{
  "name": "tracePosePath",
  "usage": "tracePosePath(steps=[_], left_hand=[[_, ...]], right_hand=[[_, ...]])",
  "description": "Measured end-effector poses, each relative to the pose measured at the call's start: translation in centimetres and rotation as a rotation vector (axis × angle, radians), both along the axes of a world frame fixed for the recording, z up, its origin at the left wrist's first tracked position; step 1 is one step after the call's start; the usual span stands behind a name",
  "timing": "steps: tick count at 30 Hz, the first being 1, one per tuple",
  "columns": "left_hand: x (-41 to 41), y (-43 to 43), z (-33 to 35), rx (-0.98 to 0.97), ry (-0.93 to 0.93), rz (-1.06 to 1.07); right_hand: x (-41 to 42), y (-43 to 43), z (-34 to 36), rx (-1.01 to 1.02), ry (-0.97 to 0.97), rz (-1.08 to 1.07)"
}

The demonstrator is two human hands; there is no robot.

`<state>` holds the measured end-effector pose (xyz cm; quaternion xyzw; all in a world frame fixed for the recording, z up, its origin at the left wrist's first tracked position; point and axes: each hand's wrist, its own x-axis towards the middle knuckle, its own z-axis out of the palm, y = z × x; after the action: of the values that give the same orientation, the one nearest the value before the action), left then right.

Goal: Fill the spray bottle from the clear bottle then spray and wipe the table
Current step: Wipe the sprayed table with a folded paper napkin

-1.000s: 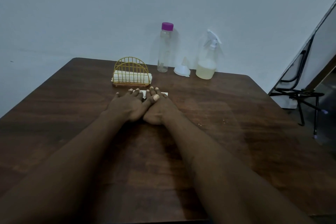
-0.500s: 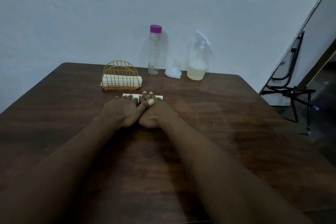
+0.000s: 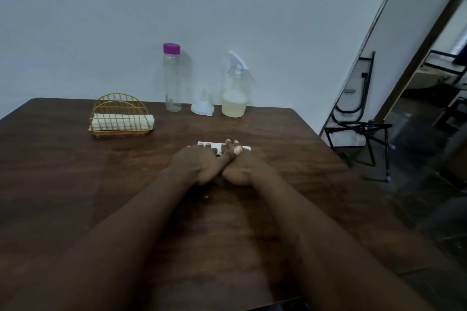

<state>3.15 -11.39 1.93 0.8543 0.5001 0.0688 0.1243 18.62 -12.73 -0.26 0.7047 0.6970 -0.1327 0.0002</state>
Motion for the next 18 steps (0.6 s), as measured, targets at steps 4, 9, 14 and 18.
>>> tracePosePath(steps=[4, 9, 14, 18], left_hand=[[4.1, -0.9, -0.3, 0.005, 0.022, -0.066], [8.6, -1.8, -0.5, 0.022, 0.037, -0.16], [11.3, -3.2, -1.0, 0.024, 0.024, -0.204], [11.1, -3.8, -1.5, 0.056, 0.024, -0.219]], right_hand=[[4.0, -1.6, -0.1, 0.016, 0.019, -0.057], [8.2, -3.9, -0.3, 0.038, 0.012, -0.133], [10.5, -6.2, -0.3, 0.032, -0.003, -0.175], [10.3, -7.0, -0.4, 0.039, 0.0, -0.209]])
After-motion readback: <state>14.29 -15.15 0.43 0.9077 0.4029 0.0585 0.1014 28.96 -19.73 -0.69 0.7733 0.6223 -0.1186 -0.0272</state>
